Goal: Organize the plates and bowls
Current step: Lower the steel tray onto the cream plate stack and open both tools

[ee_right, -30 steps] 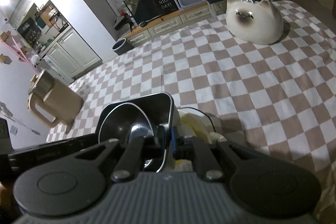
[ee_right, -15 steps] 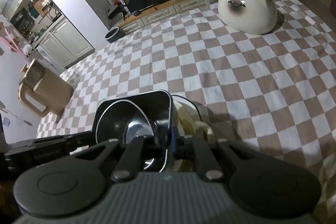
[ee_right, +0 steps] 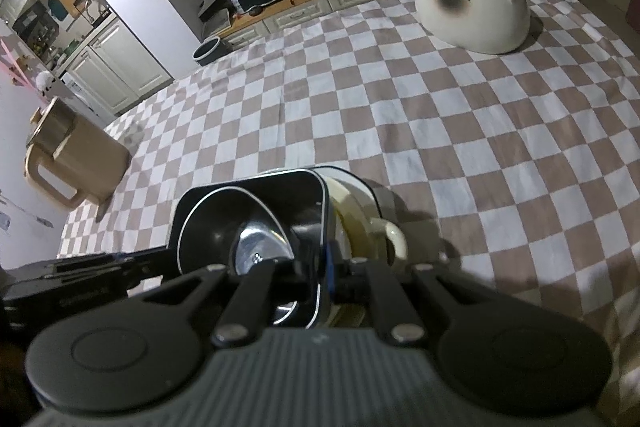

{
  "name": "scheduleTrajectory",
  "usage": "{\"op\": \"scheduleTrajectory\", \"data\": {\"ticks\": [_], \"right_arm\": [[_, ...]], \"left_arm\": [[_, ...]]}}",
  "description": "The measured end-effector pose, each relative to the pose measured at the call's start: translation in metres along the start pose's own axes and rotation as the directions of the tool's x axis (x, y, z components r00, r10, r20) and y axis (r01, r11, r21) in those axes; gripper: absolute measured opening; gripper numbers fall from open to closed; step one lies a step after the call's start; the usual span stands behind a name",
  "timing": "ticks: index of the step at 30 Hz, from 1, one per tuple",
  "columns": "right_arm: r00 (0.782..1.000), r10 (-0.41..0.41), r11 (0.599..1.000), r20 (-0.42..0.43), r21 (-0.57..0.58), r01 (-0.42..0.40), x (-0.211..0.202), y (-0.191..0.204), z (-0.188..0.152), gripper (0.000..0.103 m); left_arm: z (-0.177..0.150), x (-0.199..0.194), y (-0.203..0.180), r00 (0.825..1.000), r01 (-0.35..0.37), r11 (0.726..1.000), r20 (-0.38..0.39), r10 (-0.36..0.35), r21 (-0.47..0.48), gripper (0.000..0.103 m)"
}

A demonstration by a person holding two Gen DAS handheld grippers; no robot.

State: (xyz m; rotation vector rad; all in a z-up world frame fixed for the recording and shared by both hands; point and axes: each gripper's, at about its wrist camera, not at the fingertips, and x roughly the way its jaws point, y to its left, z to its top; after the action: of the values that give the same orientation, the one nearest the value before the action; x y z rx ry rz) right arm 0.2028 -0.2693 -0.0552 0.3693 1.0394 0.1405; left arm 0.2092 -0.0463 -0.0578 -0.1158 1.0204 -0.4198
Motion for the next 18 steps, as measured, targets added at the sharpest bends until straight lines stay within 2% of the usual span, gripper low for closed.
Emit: {"op": "scheduleTrajectory", "data": {"ticks": [18], "right_arm": [[0.999, -0.041, 0.999, -0.033, -0.027, 0.040, 0.012, 0.005, 0.000, 0.009]], "left_arm": [[-0.002, 0.011, -0.003, 0.999, -0.026, 0.999, -0.028, 0.027, 0.024, 0.008]]}}
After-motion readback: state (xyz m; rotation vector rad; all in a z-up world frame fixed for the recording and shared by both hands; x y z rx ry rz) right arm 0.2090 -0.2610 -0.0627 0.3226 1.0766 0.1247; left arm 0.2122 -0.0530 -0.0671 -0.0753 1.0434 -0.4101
